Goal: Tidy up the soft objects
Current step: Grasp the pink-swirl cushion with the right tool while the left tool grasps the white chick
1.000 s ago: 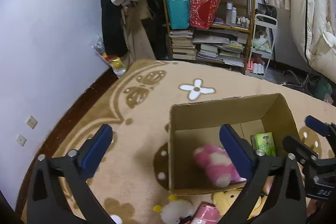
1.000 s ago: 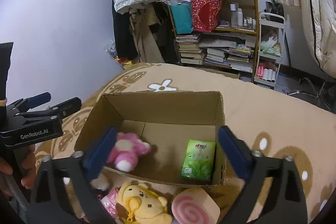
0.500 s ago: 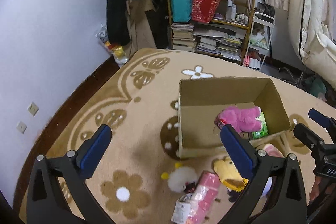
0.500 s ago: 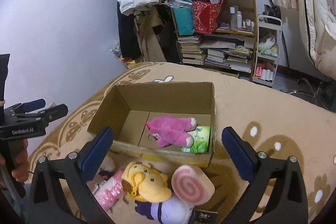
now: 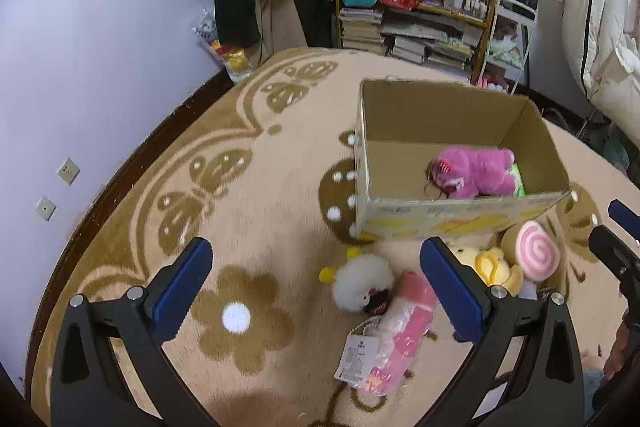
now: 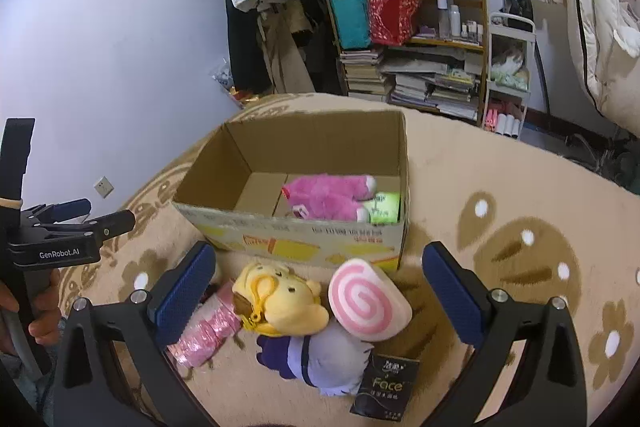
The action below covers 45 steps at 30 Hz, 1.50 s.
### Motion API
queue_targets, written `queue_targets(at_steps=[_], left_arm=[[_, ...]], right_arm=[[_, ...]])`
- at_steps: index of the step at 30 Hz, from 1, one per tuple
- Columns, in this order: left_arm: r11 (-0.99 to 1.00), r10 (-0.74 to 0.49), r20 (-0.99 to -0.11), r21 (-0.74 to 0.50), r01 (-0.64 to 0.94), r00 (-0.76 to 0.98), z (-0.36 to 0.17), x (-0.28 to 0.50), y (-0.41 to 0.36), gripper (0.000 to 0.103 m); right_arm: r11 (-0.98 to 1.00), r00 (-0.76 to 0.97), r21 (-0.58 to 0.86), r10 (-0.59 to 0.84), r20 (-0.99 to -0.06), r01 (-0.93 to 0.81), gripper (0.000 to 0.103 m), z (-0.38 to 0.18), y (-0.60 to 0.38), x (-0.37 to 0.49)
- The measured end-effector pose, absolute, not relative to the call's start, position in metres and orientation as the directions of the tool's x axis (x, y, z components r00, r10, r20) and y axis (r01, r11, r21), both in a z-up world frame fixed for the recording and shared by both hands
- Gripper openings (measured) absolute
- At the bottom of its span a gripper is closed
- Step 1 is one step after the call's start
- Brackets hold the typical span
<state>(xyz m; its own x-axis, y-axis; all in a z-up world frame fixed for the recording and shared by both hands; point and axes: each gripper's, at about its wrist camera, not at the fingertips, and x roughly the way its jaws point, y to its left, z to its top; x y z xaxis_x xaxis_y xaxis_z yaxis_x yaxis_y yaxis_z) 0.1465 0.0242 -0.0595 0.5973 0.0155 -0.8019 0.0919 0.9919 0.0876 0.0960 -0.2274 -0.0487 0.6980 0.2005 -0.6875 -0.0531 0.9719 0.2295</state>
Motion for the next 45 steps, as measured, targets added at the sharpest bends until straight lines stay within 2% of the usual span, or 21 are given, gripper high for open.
queue_targets(at_steps=[9,25,33,45], left_arm=[[0.988,0.026,-0.827,0.106,0.111,0.561,-0.082,0.15,0.024,0.103],[0.99,-0.025,-0.873,0.045,0.131,0.487,-0.11,0.168,0.021,0.103],[0.988,0.035,-0.913,0.093,0.124,0.407,-0.141,0.185,0.017,0.103],[0.986,0.057,-0.939,0.106,0.129,0.338,-0.172,0.2,0.013,0.103]], right_arm=[[0.973,0.664,0.228,0.201,-0.72,-0.047,0.103,-0.071,-0.23,0.095],[0.944,0.612,0.327,0.233,-0.756,0.045,0.103,-0.116,-0.249,0.112],[0.932,0.583,0.351,0.238,-0.777,0.087,0.103,-0.136,-0.257,0.122],[0.922,0.545,0.372,0.259,-0.797,0.105,0.103,-0.163,-0.263,0.134]])
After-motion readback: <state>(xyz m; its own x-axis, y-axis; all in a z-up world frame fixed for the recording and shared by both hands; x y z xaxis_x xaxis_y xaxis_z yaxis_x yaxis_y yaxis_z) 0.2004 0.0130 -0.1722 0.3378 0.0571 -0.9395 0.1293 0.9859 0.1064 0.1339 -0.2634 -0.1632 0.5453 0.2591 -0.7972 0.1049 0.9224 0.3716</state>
